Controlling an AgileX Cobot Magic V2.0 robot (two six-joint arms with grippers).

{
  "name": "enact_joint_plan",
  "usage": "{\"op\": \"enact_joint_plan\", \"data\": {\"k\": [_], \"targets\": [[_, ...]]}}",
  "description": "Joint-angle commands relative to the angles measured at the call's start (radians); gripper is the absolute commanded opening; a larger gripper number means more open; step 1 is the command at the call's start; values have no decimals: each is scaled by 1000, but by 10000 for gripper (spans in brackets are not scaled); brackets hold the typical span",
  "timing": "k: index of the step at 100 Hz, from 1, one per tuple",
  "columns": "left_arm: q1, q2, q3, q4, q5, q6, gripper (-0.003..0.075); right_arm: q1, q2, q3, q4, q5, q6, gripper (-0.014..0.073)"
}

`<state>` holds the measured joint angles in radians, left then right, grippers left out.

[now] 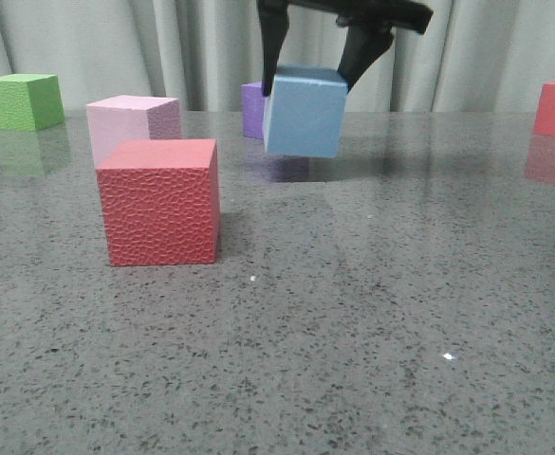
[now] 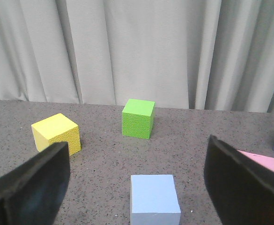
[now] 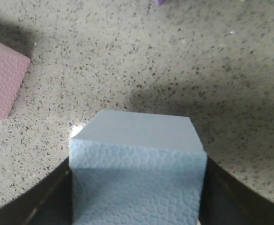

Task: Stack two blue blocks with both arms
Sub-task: 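Carry the cube toward the purple cube, set it down, release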

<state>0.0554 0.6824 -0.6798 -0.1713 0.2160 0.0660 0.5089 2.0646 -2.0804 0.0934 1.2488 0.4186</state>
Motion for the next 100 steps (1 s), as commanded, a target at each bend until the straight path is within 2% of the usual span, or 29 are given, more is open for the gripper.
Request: {"op": "enact_joint_plan", "data": {"k": [1,26,53,100], "targets": [[-1,2,-34,-13,-82,-11,554,0,-51,-33,-12,55,22,421],[-1,2,-34,-14,-82,-11,554,0,-45,-33,-13,30,28,437],[-1,2,-34,-14,-82,-11,554,0,-45,-33,-13,39,28,608],[-1,2,-58,-19,-47,-11,554,0,-91,-36,-22,52,25,611]]}}
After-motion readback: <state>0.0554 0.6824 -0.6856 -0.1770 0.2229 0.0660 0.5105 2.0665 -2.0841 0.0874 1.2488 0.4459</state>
